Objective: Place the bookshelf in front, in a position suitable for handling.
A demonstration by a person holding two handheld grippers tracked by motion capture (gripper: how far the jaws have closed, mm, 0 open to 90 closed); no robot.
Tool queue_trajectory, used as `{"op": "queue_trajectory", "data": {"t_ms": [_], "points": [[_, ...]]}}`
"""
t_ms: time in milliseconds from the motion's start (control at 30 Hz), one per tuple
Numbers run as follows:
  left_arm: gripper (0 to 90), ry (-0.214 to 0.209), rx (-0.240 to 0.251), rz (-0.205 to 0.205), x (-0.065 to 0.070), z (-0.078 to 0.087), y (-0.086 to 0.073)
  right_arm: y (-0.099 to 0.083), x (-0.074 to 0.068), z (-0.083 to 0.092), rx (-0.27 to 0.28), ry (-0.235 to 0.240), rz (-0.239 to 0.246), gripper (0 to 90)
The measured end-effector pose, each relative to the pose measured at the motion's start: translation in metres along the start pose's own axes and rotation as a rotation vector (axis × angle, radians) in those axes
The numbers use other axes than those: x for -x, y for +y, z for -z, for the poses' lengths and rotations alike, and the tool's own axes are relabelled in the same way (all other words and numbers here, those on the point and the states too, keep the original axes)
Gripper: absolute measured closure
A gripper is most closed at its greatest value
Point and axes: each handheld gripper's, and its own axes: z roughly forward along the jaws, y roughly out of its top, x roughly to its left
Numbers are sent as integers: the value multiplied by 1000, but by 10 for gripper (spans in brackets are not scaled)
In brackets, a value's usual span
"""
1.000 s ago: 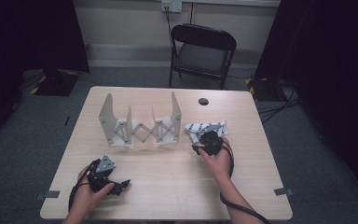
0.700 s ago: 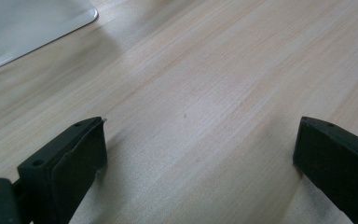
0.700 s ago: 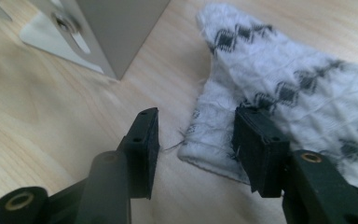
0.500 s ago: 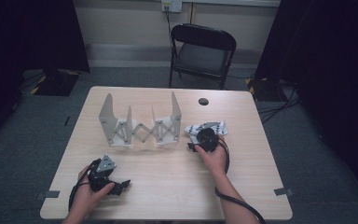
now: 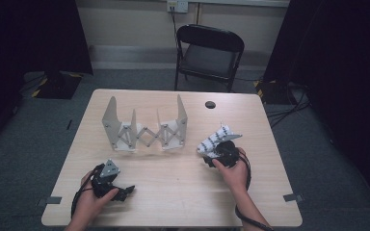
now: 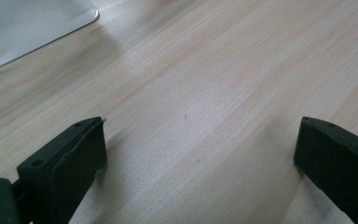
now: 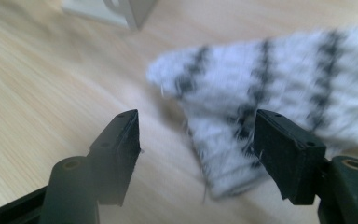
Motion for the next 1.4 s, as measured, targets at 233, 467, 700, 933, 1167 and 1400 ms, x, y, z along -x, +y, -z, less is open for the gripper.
{"op": "queue_trajectory", "data": {"t_ms": [233,467,700,933,1167,1400], "points": [[15,-1,-4,3,0,0,0,28,-8,-7,42,9,57,379],[14,-1,-4,4,0,0,0,19,-16,-30,-19,20,138,463],[14,-1,-4,3,0,0,0,8,-15,-14,-43,27,162,434],[14,-1,-4,3,0,0,0,-13,-8,2,-9,53,98,397],[14,-1,-4,3,0,0,0,-26,5,23,-22,11,61,374],[11,-6,-4,4,0,-1,1,-17,23,30,16,-57,-34,372]]}}
